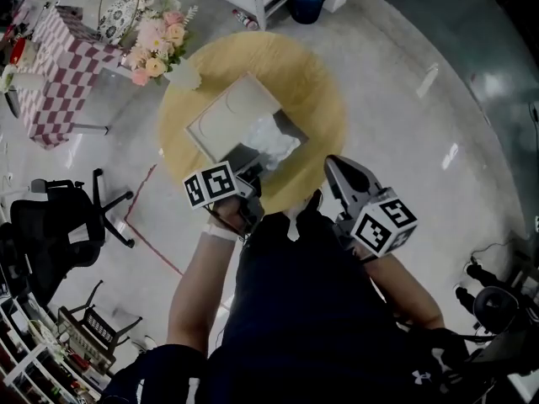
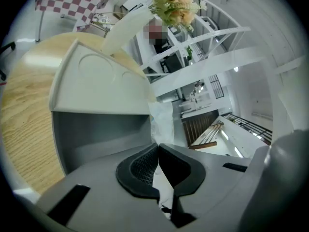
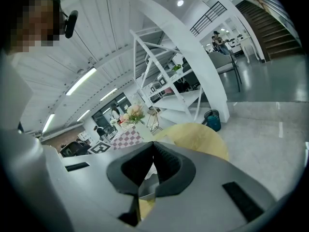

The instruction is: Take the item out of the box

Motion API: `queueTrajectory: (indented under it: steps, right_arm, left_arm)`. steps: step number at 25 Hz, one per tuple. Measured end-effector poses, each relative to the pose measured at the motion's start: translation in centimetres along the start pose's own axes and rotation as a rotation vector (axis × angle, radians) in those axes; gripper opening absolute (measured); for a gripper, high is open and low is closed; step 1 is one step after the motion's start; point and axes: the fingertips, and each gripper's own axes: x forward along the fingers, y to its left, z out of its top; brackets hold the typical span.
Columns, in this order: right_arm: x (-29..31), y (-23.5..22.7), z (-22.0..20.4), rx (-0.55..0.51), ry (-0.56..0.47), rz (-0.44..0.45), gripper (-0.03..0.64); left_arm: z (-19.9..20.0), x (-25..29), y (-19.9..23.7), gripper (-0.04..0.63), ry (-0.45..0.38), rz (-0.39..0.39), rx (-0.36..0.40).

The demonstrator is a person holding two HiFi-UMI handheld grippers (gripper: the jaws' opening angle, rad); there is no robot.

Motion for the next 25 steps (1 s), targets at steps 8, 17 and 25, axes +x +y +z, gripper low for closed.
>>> queueTrajectory:
  steps: [8,17,25]
  right_arm:
    - [0.4,1.4,2.8,-0.045,-0.042,0.026,0.011]
    - [-0.1,3.2,6.5,-0.097,-0.108,0.056,0.011]
    - [-0.8,5.1,10.1,-0.153,-0.18,0.065,0.011]
  left_arm:
    - [1.7,-3.4,-5.9,0.018,-0.073,-0.104,0.078]
    - [2.7,-6.9,-12.7,0.018,-0.149,-0.208,0.216]
    - [3.2,-9.4,-16.9,0.018,-0.193,-0.288,0.324]
